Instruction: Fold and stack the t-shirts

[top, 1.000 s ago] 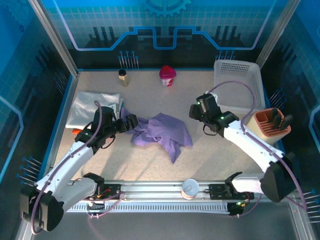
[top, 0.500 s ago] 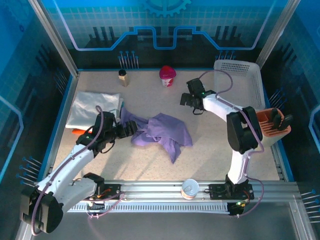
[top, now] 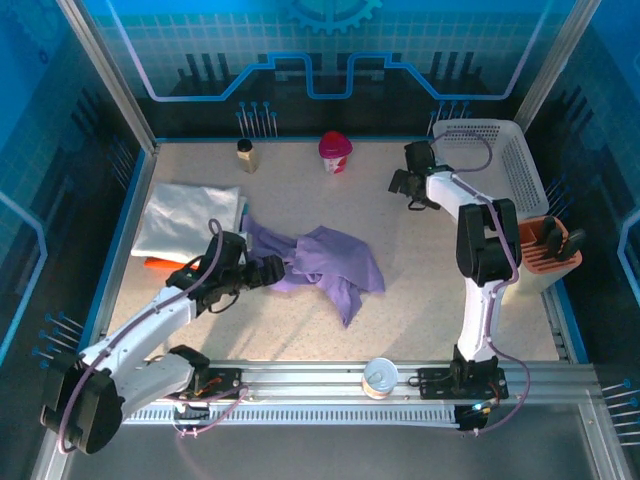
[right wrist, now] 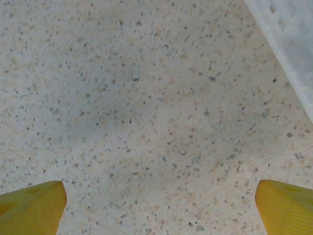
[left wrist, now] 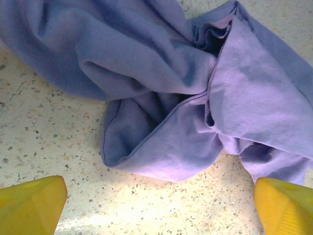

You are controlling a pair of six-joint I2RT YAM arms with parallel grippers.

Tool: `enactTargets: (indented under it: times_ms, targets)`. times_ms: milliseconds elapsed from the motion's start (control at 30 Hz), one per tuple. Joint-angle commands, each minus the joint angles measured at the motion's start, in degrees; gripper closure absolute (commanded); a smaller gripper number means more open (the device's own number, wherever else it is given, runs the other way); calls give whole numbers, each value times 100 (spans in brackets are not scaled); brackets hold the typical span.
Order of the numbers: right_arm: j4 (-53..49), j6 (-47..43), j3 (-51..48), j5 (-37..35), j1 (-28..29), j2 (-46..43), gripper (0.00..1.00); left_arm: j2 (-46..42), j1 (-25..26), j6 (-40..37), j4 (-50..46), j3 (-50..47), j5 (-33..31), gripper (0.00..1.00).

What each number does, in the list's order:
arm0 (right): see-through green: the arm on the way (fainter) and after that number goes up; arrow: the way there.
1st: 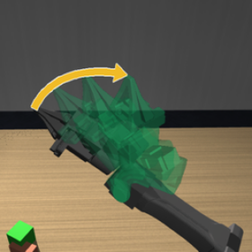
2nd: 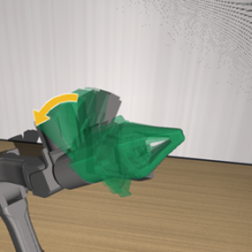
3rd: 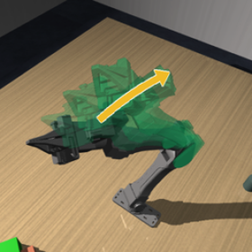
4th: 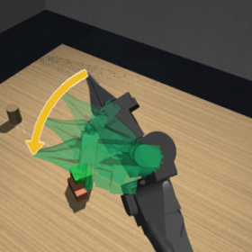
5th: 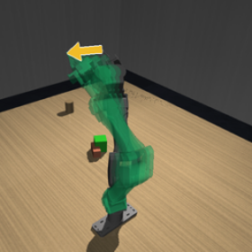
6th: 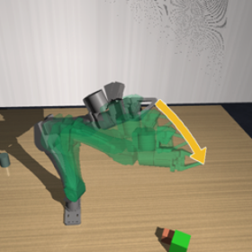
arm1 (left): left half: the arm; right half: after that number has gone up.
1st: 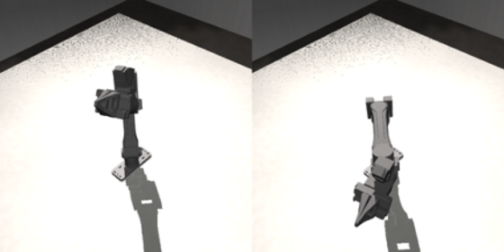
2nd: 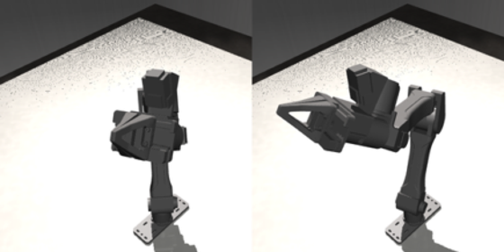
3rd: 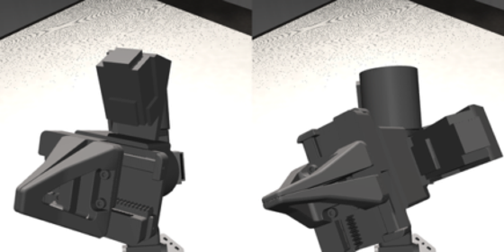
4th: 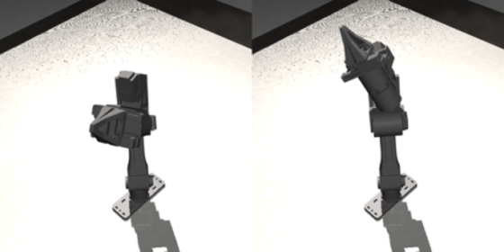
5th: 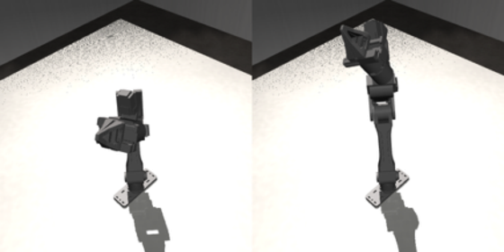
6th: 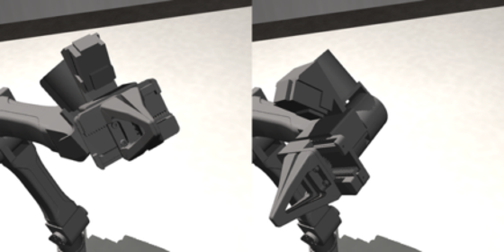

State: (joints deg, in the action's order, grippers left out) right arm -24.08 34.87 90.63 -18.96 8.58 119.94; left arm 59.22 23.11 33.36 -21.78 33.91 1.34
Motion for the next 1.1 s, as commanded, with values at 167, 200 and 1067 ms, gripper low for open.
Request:
enactTargets:
  times_ms: [167, 200, 1067]
  targets:
    - [267, -595, -730, 503, 547, -948, 0, 515, 48, 92, 369, 174, 111, 12]
    - [347, -696, -983, 600, 652, -1164, 0, 592, 49, 132, 464, 194, 177, 15]
    - [-34, -447, -4428, 1845, 1724, -4171, 8, 2455, 1160, 970, 1400, 1167, 777, 42]
